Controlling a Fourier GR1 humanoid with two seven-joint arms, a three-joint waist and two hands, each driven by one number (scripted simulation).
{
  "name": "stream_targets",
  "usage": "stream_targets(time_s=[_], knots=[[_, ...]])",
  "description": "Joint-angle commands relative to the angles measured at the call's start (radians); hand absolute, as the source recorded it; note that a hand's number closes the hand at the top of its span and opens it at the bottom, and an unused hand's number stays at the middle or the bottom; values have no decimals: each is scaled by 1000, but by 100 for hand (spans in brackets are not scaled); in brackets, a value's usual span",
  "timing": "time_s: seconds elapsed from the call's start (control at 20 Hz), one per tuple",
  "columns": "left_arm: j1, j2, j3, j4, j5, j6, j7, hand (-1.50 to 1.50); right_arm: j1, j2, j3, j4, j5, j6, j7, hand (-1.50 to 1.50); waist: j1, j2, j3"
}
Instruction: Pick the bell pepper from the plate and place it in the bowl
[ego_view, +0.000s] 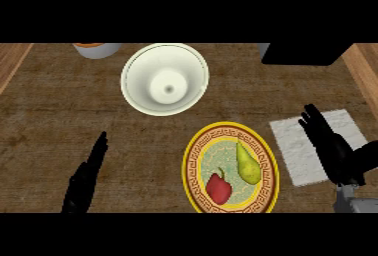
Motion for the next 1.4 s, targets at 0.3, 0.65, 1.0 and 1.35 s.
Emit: stream_targets(time_s=[0.3, 0.65, 1.0, 1.35], knots=[[-134, -29, 42, -67, 35, -18, -5, 0, 123, -2, 175, -66, 544, -449, 40, 150, -48, -14, -11], [-142, -31, 75, -80, 79, -31, 13, 0, 210, 305, 313, -307, 453, -1040, -244, -150, -59, -31, 34], [-221, -41, 78, -103, 84, -30, 88, 0, 451, 307, 635, -378, 666, -1461, -282, -150, -46, -13, 28], [-255, -30, 80, -105, 90, -69, 99, 0, 659, 308, 805, -425, 798, -1546, -120, -150, -15, 7, 25]])
